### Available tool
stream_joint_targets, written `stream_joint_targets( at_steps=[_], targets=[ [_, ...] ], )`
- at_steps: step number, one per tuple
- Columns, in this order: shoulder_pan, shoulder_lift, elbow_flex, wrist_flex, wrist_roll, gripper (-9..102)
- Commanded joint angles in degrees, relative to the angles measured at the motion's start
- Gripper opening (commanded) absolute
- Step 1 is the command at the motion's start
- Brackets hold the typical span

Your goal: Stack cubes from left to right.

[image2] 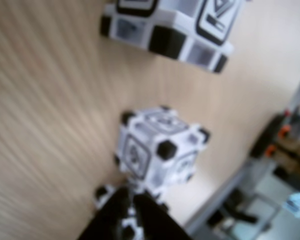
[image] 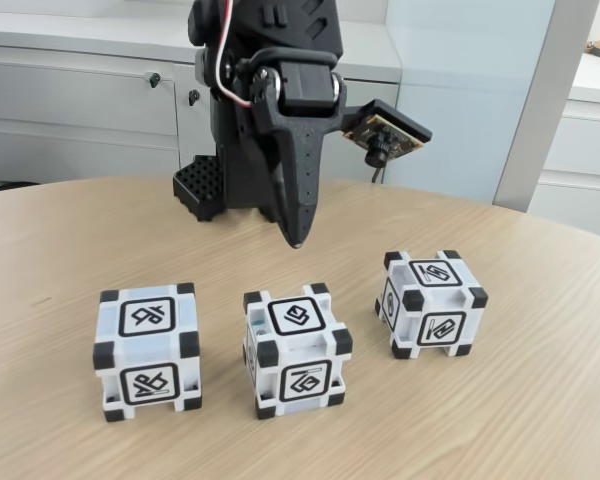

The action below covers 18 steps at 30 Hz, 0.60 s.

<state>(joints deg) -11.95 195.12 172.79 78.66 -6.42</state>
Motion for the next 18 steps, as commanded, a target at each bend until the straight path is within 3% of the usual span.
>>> stream_joint_targets(
  at_steps=[1, 18],
  targets=[
    [0.3, 0.0, -2.1, 0.1, 0.0, 0],
    [-0.1, 0.0, -2.1, 0.1, -0.8, 0]
  ],
)
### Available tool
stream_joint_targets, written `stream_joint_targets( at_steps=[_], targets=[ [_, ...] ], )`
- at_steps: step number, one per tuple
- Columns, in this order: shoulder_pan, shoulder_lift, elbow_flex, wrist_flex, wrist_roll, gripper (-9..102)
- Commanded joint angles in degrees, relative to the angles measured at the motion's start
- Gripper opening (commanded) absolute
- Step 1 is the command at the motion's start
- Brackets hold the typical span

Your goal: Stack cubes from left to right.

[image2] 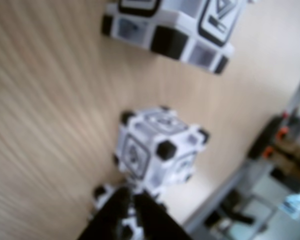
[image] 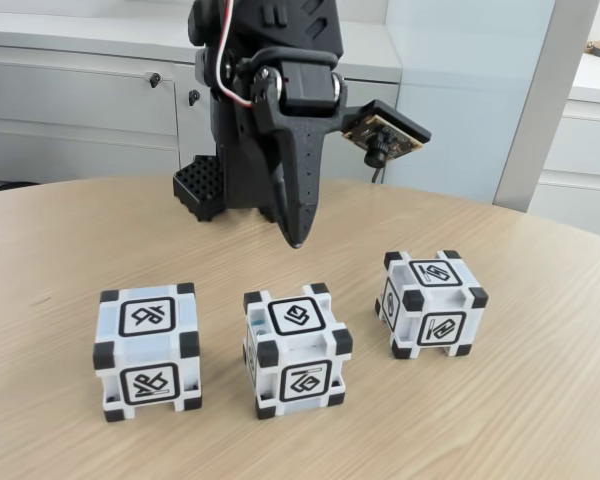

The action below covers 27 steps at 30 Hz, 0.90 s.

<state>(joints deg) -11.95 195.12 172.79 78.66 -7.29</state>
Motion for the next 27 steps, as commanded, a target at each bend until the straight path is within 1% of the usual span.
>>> stream_joint_targets(
  at_steps=[1, 11, 15, 20, 27],
  targets=[
    [-0.1, 0.0, -2.1, 0.1, 0.1, 0],
    [-0.1, -0.6, -2.1, 0.1, 0.3, 0],
    [0.4, -2.1, -2.3, -0.1, -3.5, 0],
    [0.4, -10.0, -3.7, -2.5, -2.7, 0],
    [0.4, -26.5, -18.7, -8.4, 1.6, 0]
  ],
)
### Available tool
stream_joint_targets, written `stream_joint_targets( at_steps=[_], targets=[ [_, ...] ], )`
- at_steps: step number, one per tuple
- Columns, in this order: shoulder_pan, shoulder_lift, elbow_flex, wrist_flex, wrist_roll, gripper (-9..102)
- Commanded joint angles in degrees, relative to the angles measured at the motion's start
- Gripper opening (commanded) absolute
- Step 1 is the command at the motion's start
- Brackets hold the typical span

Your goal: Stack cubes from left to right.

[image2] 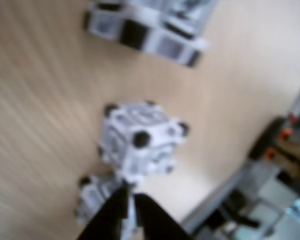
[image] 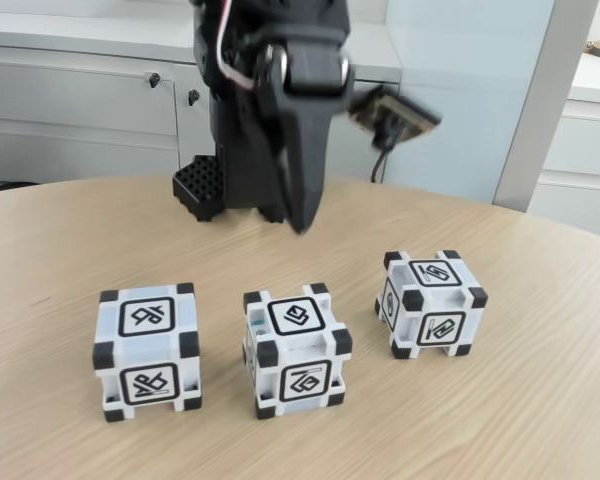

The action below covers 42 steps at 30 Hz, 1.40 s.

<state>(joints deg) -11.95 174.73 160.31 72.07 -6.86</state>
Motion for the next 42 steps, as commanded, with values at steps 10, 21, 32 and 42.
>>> stream_joint_targets(
  at_steps=[10, 21, 32, 42],
  targets=[
    [0.4, -46.3, -28.6, -2.2, 7.8, 0],
    [-0.5, -56.2, -33.1, -1.8, 13.4, 0],
    [-7.6, -56.2, -33.1, -1.8, 21.6, 0],
    [-23.6, -56.1, -33.1, -1.8, 32.3, 0]
  ],
)
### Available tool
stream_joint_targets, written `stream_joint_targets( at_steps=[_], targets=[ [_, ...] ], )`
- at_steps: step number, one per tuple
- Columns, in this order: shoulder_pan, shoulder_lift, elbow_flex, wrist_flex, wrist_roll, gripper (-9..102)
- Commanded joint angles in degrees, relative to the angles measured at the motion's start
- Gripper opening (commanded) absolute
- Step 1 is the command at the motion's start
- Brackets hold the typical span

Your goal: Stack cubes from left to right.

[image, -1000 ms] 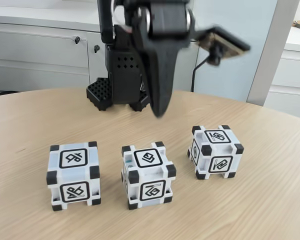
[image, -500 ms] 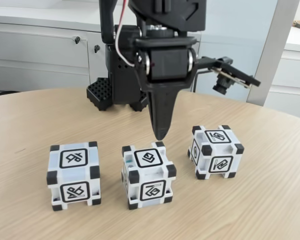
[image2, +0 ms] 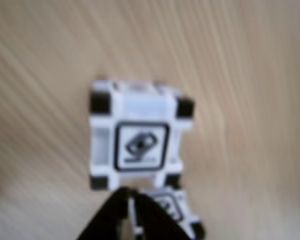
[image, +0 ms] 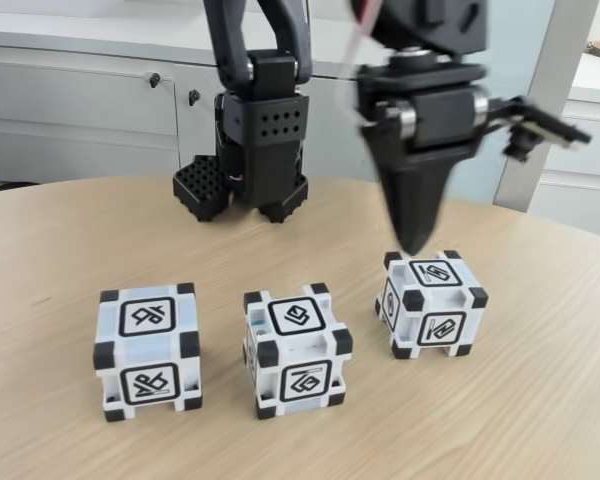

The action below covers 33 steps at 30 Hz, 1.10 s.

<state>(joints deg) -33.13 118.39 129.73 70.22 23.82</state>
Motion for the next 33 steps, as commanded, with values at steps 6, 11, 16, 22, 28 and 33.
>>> stream_joint_targets(
  at_steps=[6, 11, 16, 22, 28, 33],
  targets=[
    [-4.5, -0.2, -2.5, 0.0, 4.5, 6],
    [-4.5, -0.8, -2.5, 0.1, 4.5, 20],
    [-4.5, -0.8, -2.5, 0.1, 4.1, 28],
    [-4.5, -1.1, -2.5, 0.1, 4.4, 38],
    [-4.7, -6.3, -2.5, 0.1, 5.4, 41],
    [-4.7, -9.8, -2.5, -0.5, 6.0, 41]
  ],
)
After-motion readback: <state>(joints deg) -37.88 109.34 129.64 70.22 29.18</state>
